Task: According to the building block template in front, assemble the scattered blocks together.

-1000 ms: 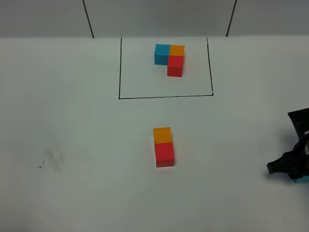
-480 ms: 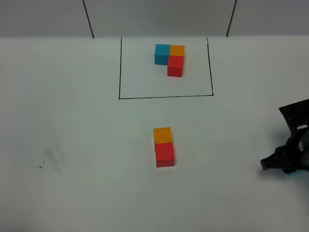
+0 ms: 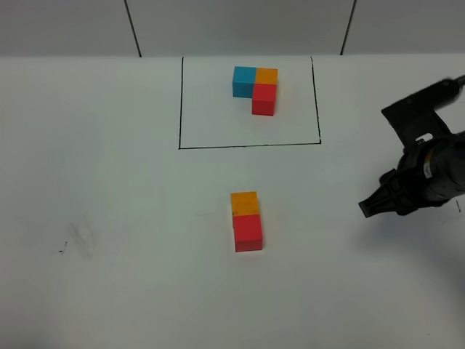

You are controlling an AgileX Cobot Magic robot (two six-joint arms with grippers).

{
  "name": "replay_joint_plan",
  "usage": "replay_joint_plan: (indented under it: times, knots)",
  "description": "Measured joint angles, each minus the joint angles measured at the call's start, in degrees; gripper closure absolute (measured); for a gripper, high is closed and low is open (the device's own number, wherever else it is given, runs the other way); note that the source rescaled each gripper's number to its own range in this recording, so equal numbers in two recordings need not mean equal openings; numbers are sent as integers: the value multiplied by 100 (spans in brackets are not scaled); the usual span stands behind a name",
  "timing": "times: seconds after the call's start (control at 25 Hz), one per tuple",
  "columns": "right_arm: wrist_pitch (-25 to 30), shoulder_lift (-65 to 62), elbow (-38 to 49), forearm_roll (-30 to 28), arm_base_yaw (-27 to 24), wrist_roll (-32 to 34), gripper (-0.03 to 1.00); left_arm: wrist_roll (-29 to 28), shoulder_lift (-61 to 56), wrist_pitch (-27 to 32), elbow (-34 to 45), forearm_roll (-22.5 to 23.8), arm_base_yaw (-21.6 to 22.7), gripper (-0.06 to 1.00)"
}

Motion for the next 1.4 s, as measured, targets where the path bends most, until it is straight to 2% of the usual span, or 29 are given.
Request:
replay_joint_plan:
  times: [0.32, 0.48, 0.72, 0.88, 1.2, 1.4]
  knots:
    - [108, -11, -667, 603, 756, -1893, 50, -5, 0, 0, 0, 0, 0, 94]
    - [237, -11, -718, 665, 1195, -3185, 50, -5, 0, 0, 0, 0, 0, 94]
    - [272, -11, -724, 672, 1506, -4596, 50, -5, 0, 0, 0, 0, 0, 94]
    - [317, -5, -787, 746, 1596, -5016, 50, -5, 0, 0, 0, 0, 0, 94]
    - [765, 352, -1898, 2046, 1648, -6268, 50, -5, 0, 0, 0, 0, 0, 94]
    - [1133, 1023, -2789, 2389, 1907, -6758, 50, -5, 0, 0, 0, 0, 0, 94]
